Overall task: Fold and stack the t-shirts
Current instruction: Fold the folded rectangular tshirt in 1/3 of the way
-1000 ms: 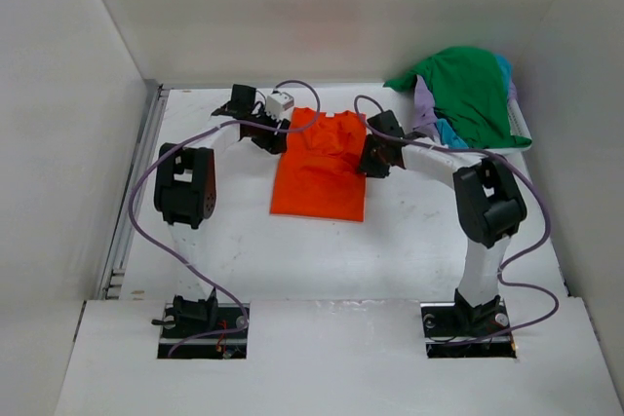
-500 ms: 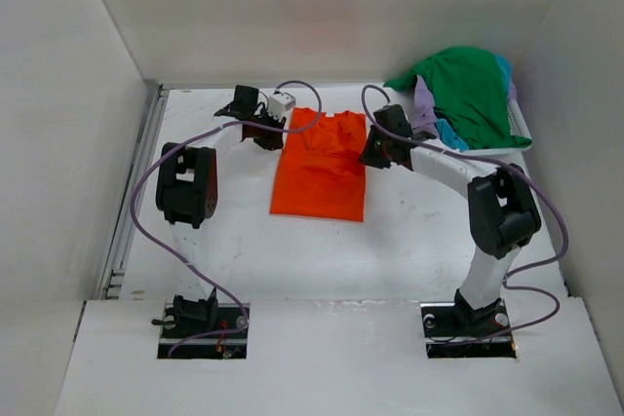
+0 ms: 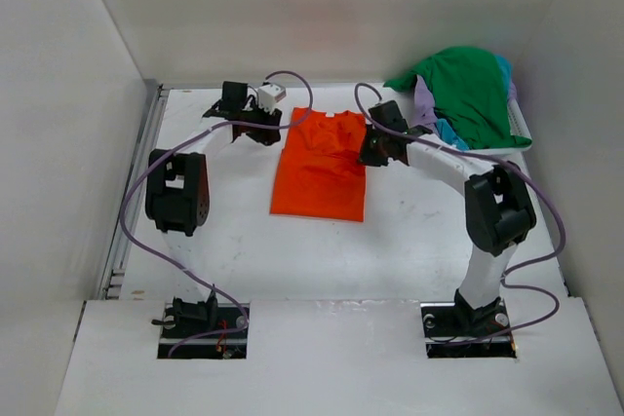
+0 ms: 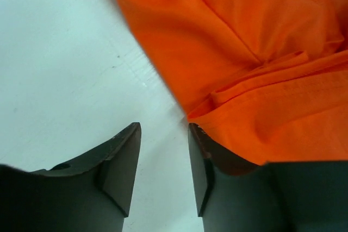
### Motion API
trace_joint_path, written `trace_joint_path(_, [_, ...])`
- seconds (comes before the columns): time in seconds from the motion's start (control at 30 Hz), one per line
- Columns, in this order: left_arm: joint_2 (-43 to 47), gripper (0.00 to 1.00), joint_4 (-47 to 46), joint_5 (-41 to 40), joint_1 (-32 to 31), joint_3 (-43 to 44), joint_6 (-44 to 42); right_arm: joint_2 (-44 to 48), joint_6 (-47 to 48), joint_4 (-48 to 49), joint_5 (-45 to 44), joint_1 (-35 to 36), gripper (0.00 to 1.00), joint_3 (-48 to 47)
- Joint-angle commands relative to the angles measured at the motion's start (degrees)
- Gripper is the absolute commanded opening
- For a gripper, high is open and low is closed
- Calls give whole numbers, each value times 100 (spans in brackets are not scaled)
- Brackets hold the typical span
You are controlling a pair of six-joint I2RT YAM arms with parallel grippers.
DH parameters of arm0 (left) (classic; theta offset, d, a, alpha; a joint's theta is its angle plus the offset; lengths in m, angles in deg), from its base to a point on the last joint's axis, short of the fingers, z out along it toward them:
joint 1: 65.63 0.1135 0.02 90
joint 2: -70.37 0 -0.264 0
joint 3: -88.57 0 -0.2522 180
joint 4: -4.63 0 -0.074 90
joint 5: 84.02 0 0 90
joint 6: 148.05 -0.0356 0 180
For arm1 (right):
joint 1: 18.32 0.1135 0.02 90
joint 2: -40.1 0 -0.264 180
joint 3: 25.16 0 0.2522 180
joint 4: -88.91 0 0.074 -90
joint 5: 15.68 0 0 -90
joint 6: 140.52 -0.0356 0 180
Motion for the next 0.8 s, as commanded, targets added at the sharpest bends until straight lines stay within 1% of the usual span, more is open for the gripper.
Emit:
trace_joint_path(0.0, [369,43,-272,294,-155,-66,176,106,55,-489,251,328,6,-152])
trace_joint_path(0.03, [308,46,-272,286,-164,-39,202,-16,37,-516,287,381,5,-204])
trace_joint_path(0.07, [29,50,-167,277,-164,170,350,-340,-120,-507,296,425,4,-370])
trace_joint_path(0.13, [-35,50,-123,268,-164,215,378,-439,-147,-490,296,425,4,-442])
trace_joint_path(0.27, [-106,51,-69,268,-164,269,405,-852,-86,-472,191,425,4,-889])
trace_joint_path(0.57, [-62,53,-69,163,-252,225,405,-1538,89,-419,-380,215,5,-1988])
trace_joint_path(0.77, [-150,54,-69,-57,-331,216,369,-1863,195,-481,-495,48,5,-2332])
